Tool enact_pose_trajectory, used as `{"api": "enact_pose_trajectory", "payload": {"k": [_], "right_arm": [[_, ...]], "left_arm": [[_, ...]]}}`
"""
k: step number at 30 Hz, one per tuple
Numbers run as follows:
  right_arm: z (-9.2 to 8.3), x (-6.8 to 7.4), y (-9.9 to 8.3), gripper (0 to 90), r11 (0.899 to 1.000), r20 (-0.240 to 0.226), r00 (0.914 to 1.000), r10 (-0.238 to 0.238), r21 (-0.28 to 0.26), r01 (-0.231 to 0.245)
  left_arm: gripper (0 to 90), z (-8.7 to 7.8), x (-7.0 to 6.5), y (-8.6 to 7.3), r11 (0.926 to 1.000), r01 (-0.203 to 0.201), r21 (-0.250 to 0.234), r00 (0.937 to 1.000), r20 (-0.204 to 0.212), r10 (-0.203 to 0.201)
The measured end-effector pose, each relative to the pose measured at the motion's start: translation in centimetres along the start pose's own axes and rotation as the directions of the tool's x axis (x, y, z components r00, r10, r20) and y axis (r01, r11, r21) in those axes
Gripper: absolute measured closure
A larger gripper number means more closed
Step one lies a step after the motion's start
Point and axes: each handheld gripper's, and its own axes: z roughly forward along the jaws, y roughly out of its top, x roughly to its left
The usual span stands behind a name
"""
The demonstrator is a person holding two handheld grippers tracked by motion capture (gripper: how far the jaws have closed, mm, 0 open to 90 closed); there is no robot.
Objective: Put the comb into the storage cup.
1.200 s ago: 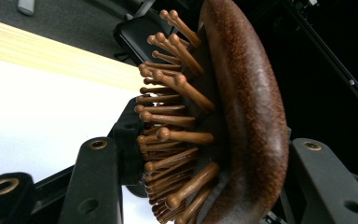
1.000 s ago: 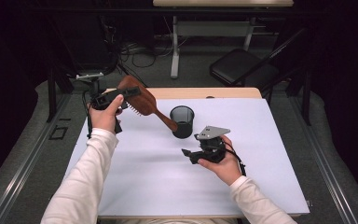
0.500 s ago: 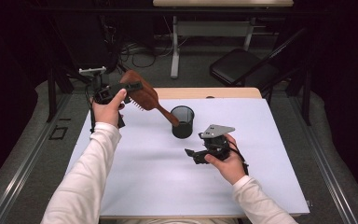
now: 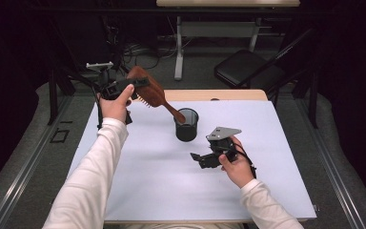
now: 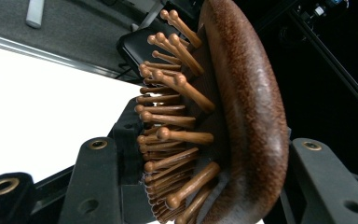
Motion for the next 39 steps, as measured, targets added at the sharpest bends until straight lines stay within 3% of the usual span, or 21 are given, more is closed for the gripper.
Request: {"api": "enact_pose_trajectory", "payload": {"k": [21,39], "right_arm": [[-0.7,-0.6,-0.1,8.1,1.000,0.005,0.9998,0.018,-0.003,-0.018],[-1.1,-1.0,-0.3,8.3,1.000,0.014,0.9996,0.026,-0.007,-0.026]], "left_arm": [[49.0,1.7,-0.3,0.7,0.9973,0.011,-0.072,0.9990,-0.042,-0.014],[49.0,3.8,-1.4,0.0,0.9978,-0.028,-0.059,0.9954,-0.093,0.022]]}}
